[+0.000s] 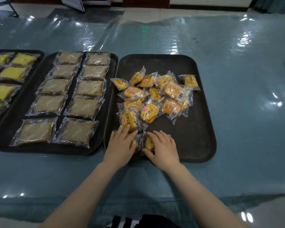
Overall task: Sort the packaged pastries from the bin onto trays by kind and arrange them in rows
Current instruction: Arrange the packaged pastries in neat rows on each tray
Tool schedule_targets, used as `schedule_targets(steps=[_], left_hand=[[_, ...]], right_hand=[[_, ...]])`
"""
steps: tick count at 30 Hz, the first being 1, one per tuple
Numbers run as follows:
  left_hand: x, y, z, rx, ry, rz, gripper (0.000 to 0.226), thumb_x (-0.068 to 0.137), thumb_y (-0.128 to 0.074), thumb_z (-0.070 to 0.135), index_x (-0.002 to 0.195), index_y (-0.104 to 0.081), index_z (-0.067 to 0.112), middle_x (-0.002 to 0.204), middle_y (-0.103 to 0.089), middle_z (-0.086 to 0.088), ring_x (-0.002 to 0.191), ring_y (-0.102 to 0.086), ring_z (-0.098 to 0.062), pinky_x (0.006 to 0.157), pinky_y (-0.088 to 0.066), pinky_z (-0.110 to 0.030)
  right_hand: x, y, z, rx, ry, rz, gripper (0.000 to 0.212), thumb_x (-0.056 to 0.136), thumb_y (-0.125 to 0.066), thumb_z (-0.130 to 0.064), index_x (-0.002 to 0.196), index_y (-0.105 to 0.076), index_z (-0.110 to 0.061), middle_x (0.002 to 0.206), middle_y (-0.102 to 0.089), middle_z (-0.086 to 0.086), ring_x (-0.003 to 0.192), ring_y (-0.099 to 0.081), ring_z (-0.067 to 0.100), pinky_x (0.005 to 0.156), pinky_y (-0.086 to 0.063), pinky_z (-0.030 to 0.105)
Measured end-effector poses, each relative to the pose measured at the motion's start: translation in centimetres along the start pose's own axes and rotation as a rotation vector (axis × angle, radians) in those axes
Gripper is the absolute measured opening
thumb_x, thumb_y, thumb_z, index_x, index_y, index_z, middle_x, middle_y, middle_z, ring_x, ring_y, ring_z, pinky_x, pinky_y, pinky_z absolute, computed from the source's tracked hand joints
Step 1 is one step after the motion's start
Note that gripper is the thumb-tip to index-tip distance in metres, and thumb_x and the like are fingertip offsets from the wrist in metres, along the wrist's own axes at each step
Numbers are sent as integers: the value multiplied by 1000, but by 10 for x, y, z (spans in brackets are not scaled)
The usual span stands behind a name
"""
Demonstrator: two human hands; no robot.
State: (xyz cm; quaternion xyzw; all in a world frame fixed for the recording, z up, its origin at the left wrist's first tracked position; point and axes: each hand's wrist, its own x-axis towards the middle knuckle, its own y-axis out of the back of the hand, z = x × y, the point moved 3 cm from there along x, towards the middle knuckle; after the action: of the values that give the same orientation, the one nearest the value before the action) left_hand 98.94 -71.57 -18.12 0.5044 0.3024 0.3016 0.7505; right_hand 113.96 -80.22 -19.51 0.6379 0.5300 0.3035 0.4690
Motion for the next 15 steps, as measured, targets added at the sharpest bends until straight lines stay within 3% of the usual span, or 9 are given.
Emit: schedule_targets(steps=[4,10,12,15], left_hand=[[-4,-21,-6,65,48,-85,55,98,-21,49,148,-4,37,157,13,4,142,18,-18,109,12,-42],[-5,-23,-8,55,39,-80,58,97,-20,51,148,2,36,157,12,3,137,23,-12,108,14,-37],[-7,-22,-7,23,34,-64,60,96,-20,52,149,2,34,157,12,3,135,24,-11,108,14,-35],[-9,-18,-8,-75,41,-58,65,97,-26,49,149,3,23,157,11,3,136,23,-8,110,14,-30]], right_hand=[[5,-6,-2,-36,-25,-85,75,87,-40,-67,150,-17,-35,162,-7,0,148,7,24,116,2,49],[4,-9,-9,-71,-57,-140,82,84,-26,-75,152,-7,-32,162,4,6,146,15,32,114,7,54],[9,-2,-9,2,-61,-127,82,82,-21,-77,151,-11,-34,162,1,3,146,16,30,112,11,54],[28,18,-5,113,-59,82,62,94,-37,-57,147,-31,-26,159,-21,1,148,-3,24,116,0,46]])
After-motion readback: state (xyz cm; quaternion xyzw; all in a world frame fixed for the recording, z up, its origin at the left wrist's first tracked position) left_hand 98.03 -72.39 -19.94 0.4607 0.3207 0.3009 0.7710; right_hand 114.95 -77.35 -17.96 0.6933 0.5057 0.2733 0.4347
